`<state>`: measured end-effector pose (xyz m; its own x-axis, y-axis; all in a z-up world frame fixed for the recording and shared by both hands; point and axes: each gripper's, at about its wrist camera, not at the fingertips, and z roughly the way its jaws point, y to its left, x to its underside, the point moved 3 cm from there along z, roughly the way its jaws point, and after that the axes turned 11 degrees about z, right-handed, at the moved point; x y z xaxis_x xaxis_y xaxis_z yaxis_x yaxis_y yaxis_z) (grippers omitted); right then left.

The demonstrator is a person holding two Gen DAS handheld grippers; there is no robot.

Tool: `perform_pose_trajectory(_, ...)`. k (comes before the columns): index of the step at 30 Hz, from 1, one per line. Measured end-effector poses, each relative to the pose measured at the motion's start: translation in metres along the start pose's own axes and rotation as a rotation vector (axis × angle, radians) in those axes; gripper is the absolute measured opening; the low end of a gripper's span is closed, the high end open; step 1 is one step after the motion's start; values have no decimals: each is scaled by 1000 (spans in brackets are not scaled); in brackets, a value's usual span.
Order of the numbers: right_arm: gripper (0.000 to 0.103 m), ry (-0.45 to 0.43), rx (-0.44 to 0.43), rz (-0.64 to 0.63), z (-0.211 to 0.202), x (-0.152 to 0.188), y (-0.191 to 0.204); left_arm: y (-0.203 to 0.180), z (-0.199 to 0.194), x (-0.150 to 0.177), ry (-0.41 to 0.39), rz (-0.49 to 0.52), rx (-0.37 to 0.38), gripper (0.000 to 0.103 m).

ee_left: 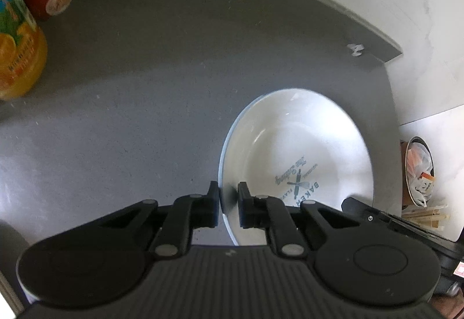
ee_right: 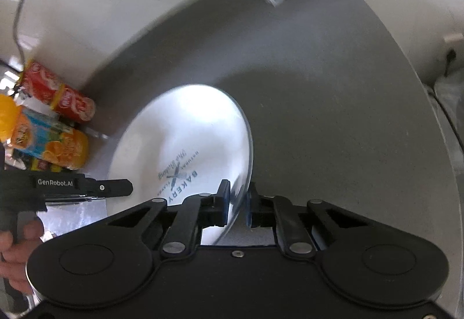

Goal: Organize plates and bowls
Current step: 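Lift the 'BAKERY' plate with both grippers and carry it over the plate stack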

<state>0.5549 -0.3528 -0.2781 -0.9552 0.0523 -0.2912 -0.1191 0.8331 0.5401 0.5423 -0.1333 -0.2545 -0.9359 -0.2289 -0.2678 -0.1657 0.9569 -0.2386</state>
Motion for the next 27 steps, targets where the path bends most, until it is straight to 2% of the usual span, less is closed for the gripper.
perform_pose_trajectory(8, 11, -75, -35, -33, -37, 1, 21, 1, -53, -1, -90, 22, 47, 9)
perform_pose_trajectory(13, 11, -122, -54, -43, -64, 8, 38, 7, -83, 10, -116, 20, 54, 9)
perform_pose_trajectory(27, 11, -201, -100, -59, -112, 61, 84, 28, -156, 51, -188, 33, 113, 9)
